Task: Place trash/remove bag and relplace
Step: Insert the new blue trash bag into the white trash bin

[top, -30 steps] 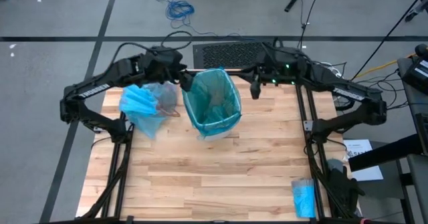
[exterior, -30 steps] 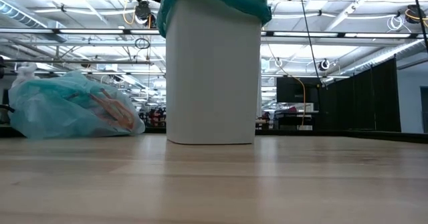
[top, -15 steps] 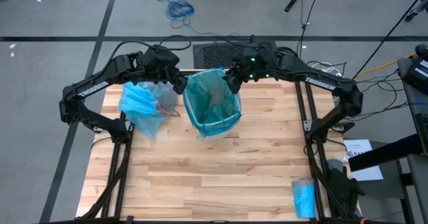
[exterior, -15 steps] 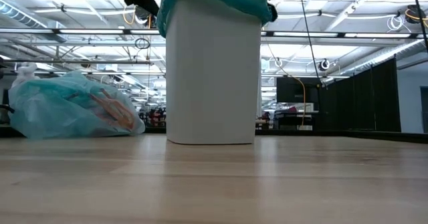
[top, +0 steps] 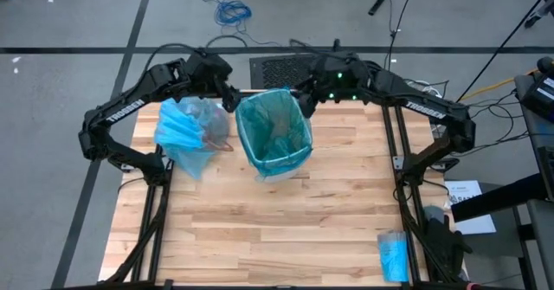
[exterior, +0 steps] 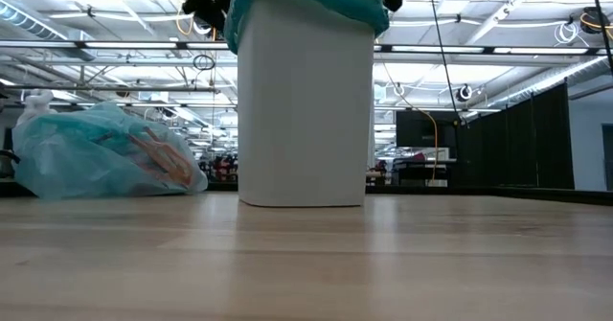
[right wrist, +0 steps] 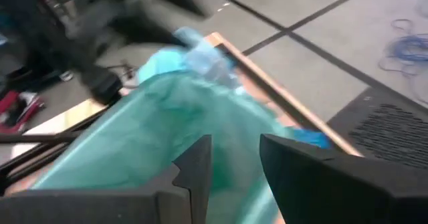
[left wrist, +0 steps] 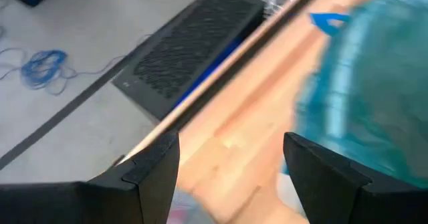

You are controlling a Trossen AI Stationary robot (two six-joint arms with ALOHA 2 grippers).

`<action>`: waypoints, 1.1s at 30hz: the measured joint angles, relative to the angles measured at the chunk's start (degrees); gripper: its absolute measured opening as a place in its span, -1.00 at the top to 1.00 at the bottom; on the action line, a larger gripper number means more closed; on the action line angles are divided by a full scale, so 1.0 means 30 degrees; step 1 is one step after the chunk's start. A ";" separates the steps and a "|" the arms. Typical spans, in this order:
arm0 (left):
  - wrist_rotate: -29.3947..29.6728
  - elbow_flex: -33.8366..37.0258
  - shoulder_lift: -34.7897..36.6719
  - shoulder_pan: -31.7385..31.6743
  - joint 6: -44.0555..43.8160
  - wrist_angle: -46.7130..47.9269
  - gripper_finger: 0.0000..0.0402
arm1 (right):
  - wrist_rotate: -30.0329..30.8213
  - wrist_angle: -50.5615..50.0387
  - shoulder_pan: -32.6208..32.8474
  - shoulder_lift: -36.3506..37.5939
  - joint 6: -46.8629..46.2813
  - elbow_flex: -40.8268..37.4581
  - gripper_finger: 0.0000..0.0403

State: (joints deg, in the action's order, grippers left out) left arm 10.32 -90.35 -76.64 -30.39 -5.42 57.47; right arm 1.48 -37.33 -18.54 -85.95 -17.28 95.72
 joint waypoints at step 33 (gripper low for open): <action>-0.7544 0.2250 -0.3576 0.0385 -0.1144 -0.4704 -0.30 | -0.0086 -0.2689 0.3175 -0.3128 0.2537 -0.0035 0.40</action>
State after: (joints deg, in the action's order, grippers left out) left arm -12.31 -83.60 -87.37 -29.23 -8.86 43.36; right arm 1.22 -45.40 -9.02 -95.34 -9.67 95.61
